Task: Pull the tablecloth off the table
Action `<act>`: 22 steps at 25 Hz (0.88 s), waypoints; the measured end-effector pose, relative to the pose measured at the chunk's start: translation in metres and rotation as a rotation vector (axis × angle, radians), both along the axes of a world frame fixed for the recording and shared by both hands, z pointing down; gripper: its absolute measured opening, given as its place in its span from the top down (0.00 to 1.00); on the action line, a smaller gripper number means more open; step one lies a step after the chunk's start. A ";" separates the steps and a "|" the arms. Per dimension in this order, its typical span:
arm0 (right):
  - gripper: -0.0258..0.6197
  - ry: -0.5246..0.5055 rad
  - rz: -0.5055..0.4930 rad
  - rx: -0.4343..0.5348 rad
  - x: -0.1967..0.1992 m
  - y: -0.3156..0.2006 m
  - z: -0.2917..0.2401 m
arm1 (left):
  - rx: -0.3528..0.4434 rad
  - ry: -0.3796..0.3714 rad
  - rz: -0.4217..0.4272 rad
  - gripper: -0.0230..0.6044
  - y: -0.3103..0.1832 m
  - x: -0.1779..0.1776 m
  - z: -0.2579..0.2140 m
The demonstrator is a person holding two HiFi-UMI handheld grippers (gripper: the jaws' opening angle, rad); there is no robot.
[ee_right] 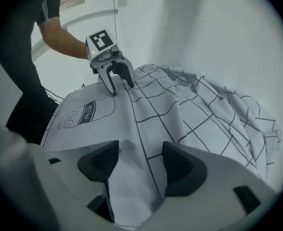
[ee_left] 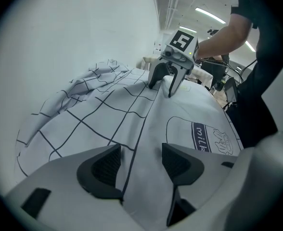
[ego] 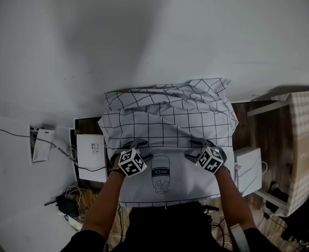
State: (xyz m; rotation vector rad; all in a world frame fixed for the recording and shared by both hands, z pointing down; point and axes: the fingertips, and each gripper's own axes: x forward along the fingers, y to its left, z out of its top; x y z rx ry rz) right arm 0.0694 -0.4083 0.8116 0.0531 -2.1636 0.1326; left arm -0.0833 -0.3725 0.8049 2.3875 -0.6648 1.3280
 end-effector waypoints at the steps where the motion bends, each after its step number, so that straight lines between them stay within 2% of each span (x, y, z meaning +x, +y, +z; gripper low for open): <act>1: 0.52 -0.002 0.001 0.002 0.000 0.000 0.000 | 0.001 -0.001 -0.001 0.53 0.000 0.000 0.000; 7: 0.52 -0.028 0.010 0.014 0.001 0.000 -0.001 | 0.002 -0.001 0.001 0.54 -0.001 0.001 0.000; 10: 0.53 -0.028 0.018 0.012 0.001 0.000 0.000 | 0.001 -0.002 0.004 0.58 0.000 0.003 0.000; 16: 0.60 -0.008 0.029 0.000 0.001 0.004 -0.001 | -0.006 0.000 0.010 0.69 0.006 0.008 0.000; 22: 0.73 -0.001 0.034 -0.005 0.003 0.012 -0.002 | -0.009 0.011 -0.012 0.81 0.011 0.013 -0.001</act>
